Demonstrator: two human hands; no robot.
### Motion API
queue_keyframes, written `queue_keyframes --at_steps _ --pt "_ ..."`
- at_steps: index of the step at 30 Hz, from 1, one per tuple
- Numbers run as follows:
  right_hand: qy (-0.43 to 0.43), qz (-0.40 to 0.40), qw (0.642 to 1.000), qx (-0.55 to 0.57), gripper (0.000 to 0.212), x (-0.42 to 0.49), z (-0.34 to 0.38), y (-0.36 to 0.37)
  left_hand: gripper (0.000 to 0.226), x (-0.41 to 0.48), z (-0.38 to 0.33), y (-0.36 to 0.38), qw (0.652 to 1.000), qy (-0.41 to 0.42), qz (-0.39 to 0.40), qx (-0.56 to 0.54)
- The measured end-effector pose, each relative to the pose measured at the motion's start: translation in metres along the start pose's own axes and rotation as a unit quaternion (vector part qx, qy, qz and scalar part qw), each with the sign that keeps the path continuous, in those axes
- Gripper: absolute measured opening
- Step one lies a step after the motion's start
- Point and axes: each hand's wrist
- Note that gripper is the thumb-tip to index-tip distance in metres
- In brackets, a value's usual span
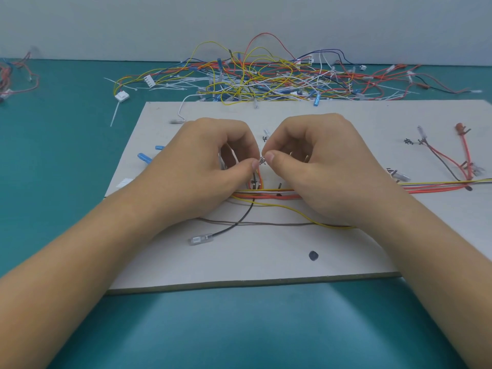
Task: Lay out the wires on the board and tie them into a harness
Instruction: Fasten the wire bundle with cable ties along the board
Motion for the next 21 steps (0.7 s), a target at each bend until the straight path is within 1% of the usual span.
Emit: queue_keyframes --at_steps 11,16,21 --pt "0.011 -0.011 1.0 -0.004 0.013 -0.0007 -0.0004 0.0033 0.013 0.001 -0.0003 -0.0019 1.0 0.005 0.011 0.017" --pt "0.014 -0.027 1.0 -0.002 0.013 0.0001 0.0002 0.0016 0.012 0.0009 0.0004 -0.0011 1.0 -0.004 0.019 0.022" --pt "0.015 -0.027 1.0 -0.007 0.012 0.0 0.0006 0.0016 0.013 0.0009 0.0011 -0.0014 1.0 -0.01 0.02 0.019"
Point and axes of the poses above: each hand's wrist, its own x-axis towards the middle knuckle, its own y-axis out of the palm, z = x × y, and after that the axes turned 2 degrees about y, right-handed
